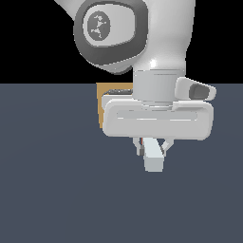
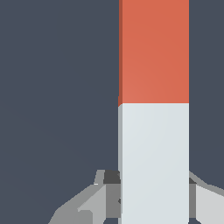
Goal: Insert the peg into the horizontal hole in a box.
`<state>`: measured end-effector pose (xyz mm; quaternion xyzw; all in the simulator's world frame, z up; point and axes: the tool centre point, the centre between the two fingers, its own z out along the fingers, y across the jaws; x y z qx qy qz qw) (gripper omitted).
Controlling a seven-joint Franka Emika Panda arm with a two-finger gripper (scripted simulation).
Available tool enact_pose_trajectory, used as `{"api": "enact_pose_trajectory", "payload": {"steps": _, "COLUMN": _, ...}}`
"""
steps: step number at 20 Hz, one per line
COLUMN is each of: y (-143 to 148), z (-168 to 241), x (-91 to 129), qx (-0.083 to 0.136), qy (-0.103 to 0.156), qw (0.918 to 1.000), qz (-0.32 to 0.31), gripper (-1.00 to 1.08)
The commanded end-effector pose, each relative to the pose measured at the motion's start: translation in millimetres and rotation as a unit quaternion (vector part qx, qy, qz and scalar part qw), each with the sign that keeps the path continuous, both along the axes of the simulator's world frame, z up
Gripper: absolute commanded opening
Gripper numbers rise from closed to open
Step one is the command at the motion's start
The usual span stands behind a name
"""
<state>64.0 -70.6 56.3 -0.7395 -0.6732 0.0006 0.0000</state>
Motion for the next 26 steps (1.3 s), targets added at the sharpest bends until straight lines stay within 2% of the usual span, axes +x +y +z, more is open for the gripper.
{"api": "enact_pose_trajectory", "payload": {"steps": 1, "y": 46, "z": 8, "x": 3, "qx": 0.0, "qy": -0.001, "qw": 0.9989, "qz": 0.048, "gripper": -1.0}}
{"api": "enact_pose_trajectory", "payload": {"steps": 6, "y": 111, "z": 17, "x": -1, "qx": 0.0, "qy": -0.001, "qw": 0.9934, "qz": 0.114, "gripper": -1.0}}
{"api": "enact_pose_trajectory", "payload": {"steps": 10, "y": 139, "z": 21, "x": -6, "qx": 0.0, "qy": -0.001, "qw": 0.9897, "qz": 0.143, "gripper": -1.0}}
{"api": "enact_pose_trajectory", "payload": {"steps": 26, "y": 148, "z": 22, "x": -10, "qx": 0.0, "qy": 0.0, "qw": 0.9883, "qz": 0.152, "gripper": -1.0}}
